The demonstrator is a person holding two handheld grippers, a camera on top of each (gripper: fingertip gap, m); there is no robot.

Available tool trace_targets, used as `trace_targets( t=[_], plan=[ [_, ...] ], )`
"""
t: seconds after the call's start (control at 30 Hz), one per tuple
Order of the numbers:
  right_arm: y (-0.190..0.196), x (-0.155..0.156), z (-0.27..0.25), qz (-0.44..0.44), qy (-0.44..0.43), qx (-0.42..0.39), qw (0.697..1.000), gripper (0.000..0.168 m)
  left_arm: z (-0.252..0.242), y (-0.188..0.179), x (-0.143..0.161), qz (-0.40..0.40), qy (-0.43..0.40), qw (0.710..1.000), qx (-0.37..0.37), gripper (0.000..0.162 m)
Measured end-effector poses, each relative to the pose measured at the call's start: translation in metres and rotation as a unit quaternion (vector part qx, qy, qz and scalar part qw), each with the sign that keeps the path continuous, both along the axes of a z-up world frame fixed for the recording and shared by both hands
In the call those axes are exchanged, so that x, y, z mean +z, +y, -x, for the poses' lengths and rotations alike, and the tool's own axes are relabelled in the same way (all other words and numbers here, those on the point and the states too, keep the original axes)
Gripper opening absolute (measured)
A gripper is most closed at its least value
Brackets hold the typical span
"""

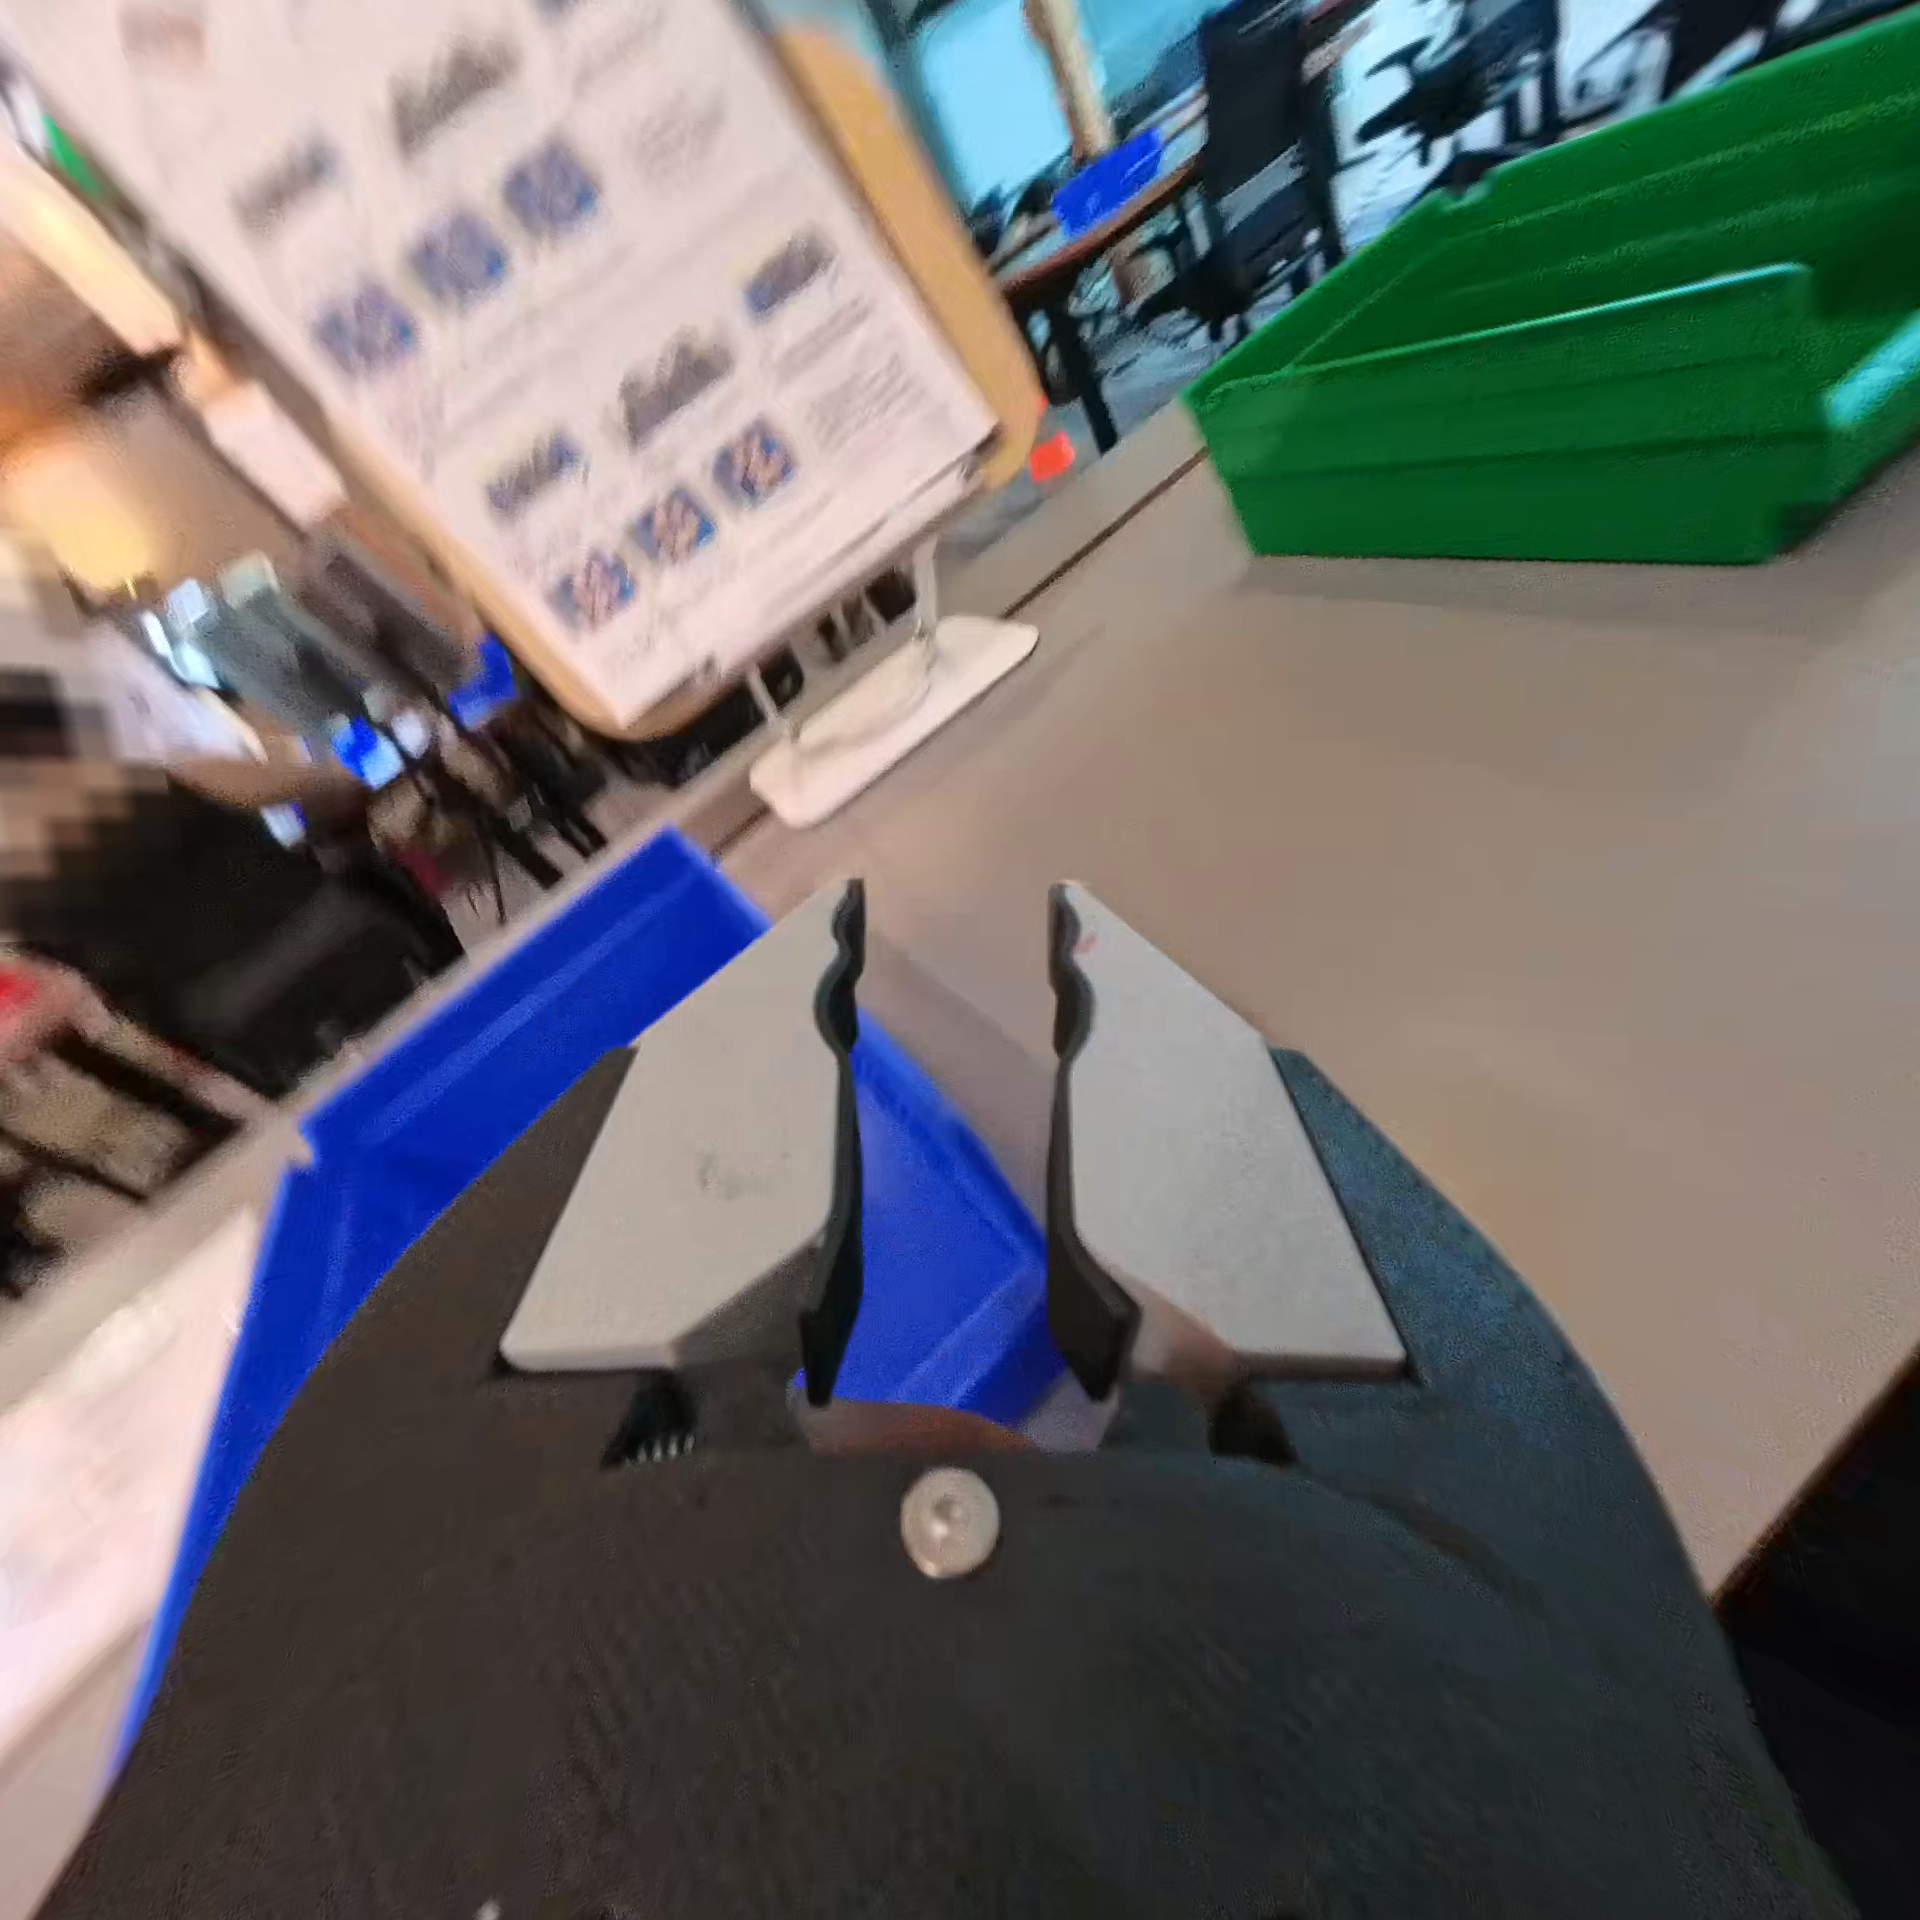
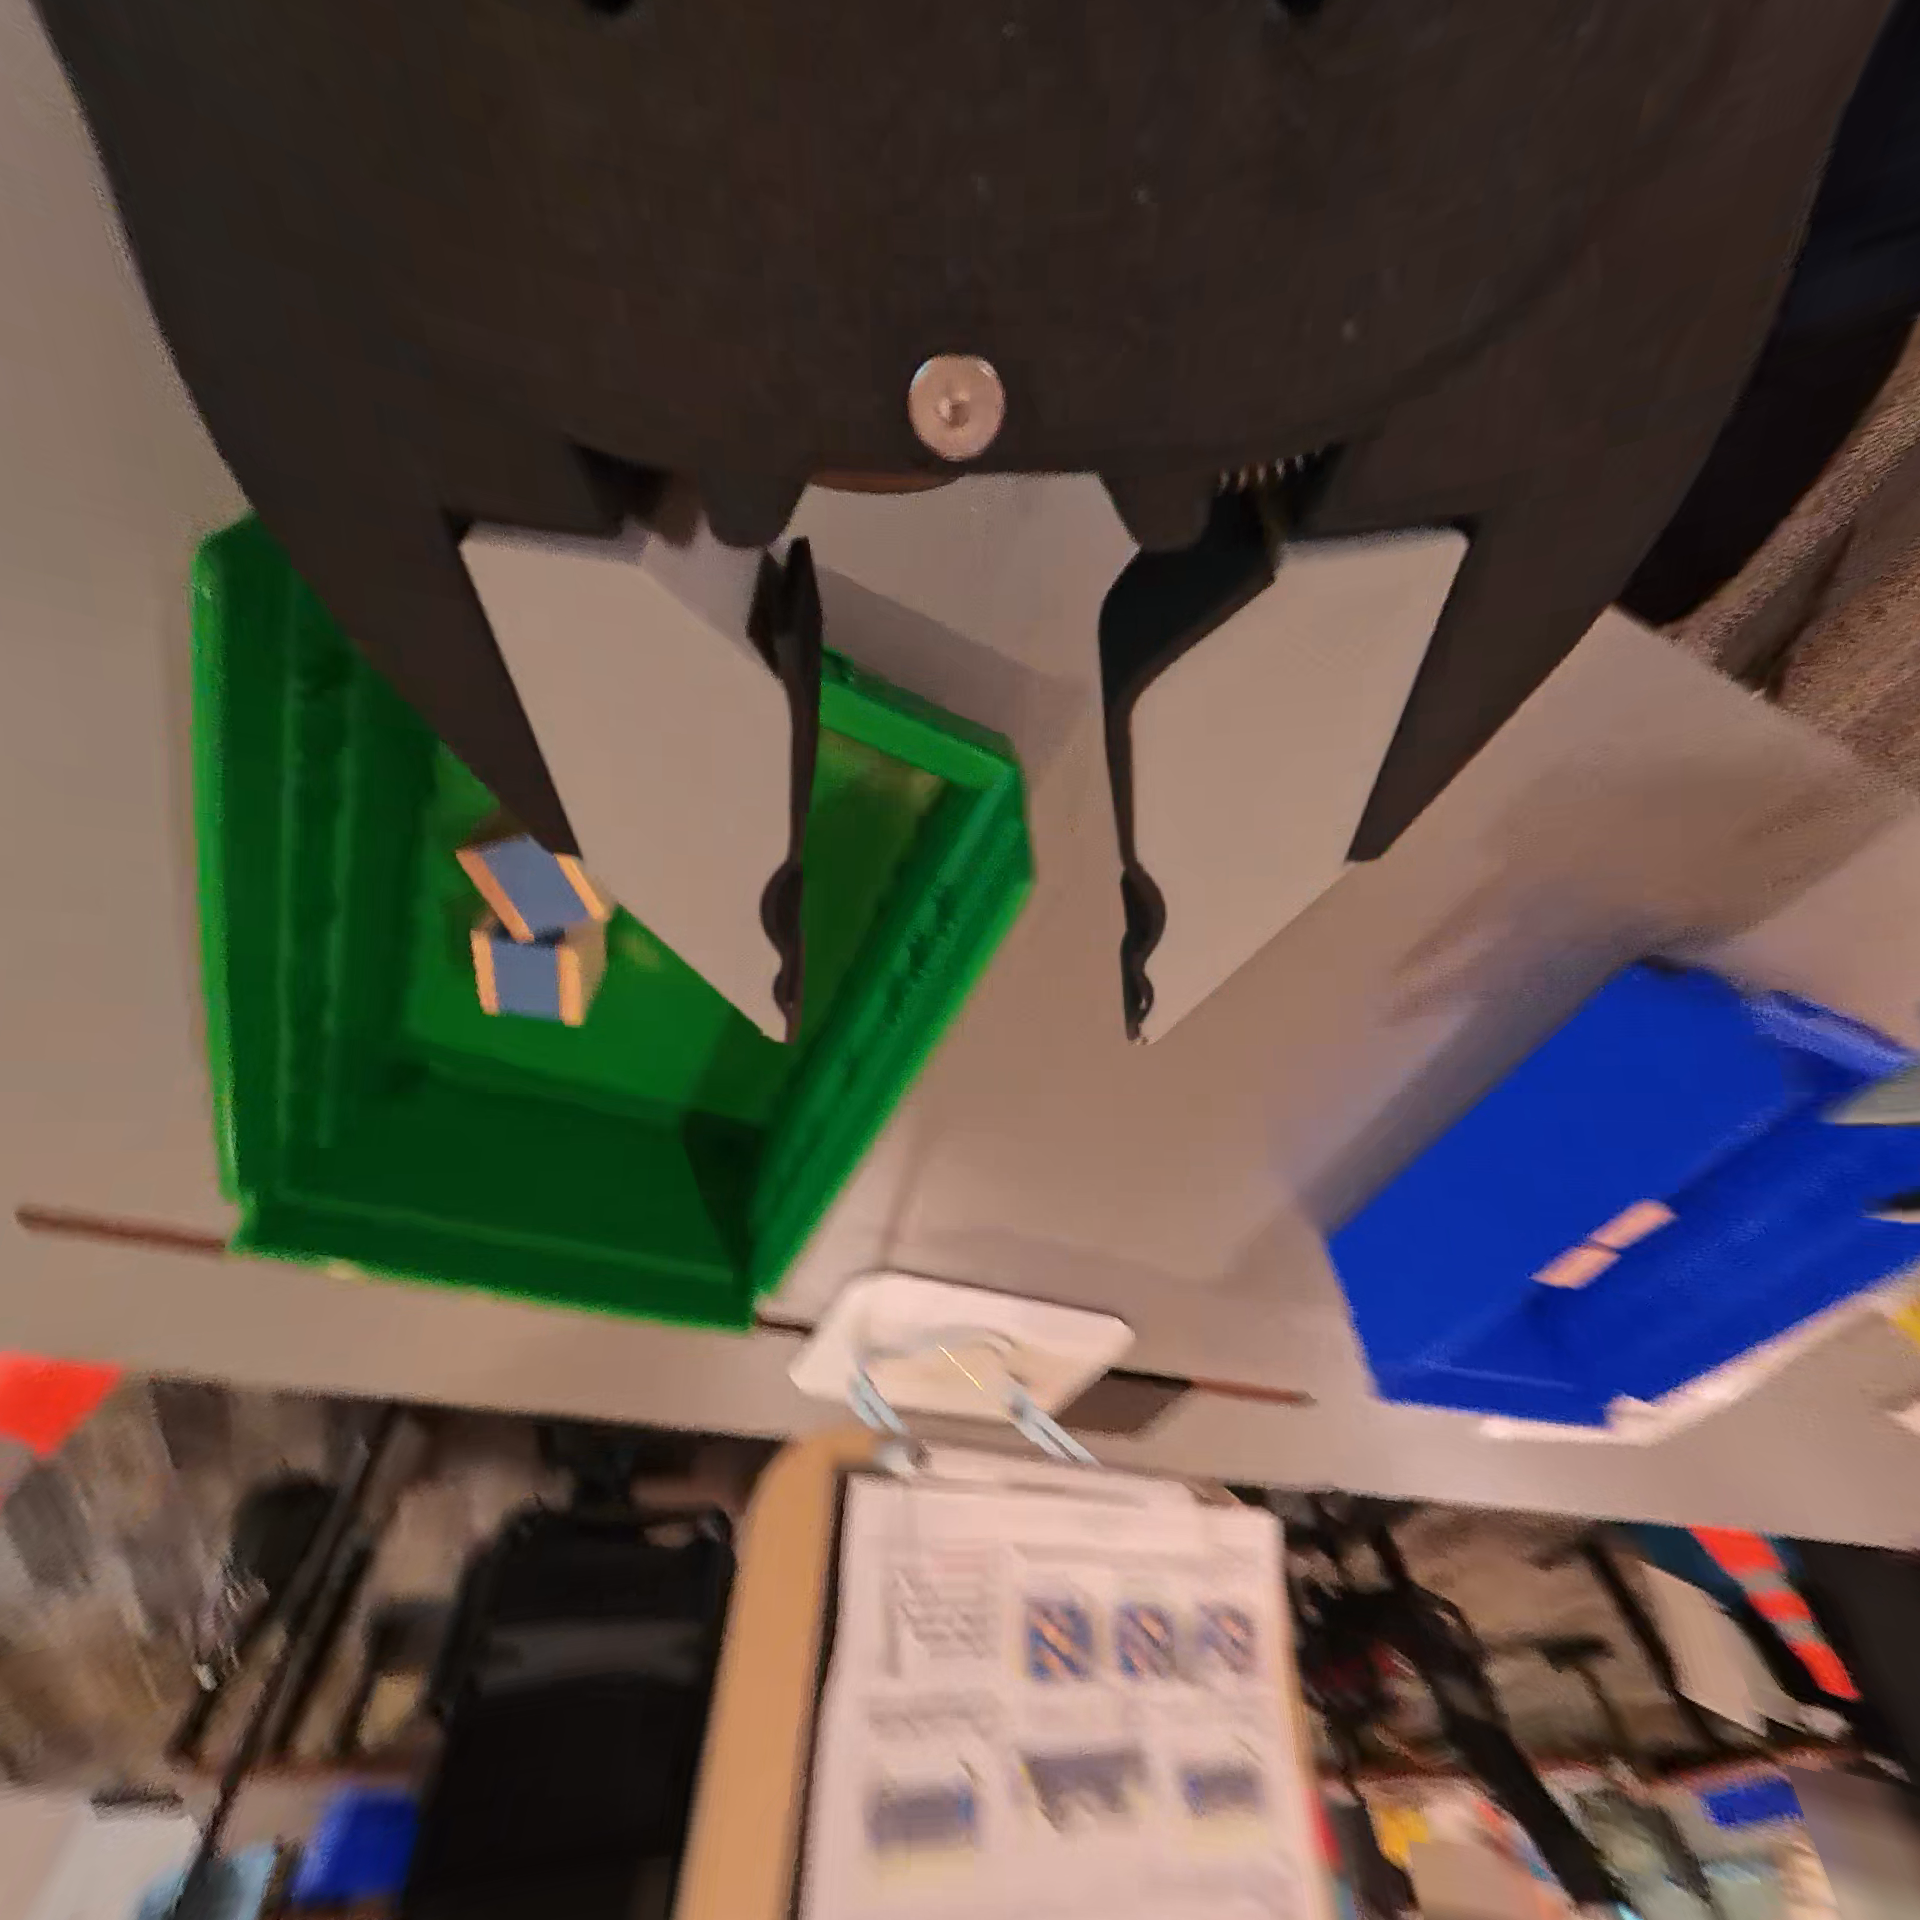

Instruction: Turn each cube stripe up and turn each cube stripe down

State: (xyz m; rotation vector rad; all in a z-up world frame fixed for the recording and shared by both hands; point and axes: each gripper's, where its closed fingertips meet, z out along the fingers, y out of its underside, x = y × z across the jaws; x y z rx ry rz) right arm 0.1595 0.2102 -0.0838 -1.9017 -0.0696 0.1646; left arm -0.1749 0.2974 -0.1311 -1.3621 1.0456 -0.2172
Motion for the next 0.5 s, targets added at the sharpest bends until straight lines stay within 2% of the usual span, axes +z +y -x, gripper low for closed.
trace_targets(
  t=[0.1, 0.17, 0.23, 0.37, 0.5],
  plan=[
    [-0.022, 0.041, 0.02, -0.091, -0.012, 0.015, 0.996, 0.054, 0.03, 0.027, -0.011, 0.089, -0.053, 0.994, 0.037, 0.036],
    [-0.029, 0.053, 0.028, -0.121, -0.02, 0.025, 0.992, 0.054, 0.055, 0.044, -0.014, 0.112, -0.065, 0.988, 0.079, 0.041],
    [-0.032, 0.056, 0.031, -0.127, -0.027, 0.034, 0.991, 0.054, 0.074, 0.054, -0.01, 0.12, -0.08, 0.983, 0.11, 0.04],
    [-0.027, 0.054, 0.032, -0.124, 0.004, 0.048, 0.991, 0.054, 0.08, 0.074, -0.016, 0.158, -0.093, 0.976, 0.115, 0.039],
    [-0.024, 0.048, 0.04, -0.112, 0.002, 0.065, 0.992, 0.053, 0.064, 0.108, -0.042, 0.215, -0.014, 0.97, 0.111, 0.043]
  ],
)
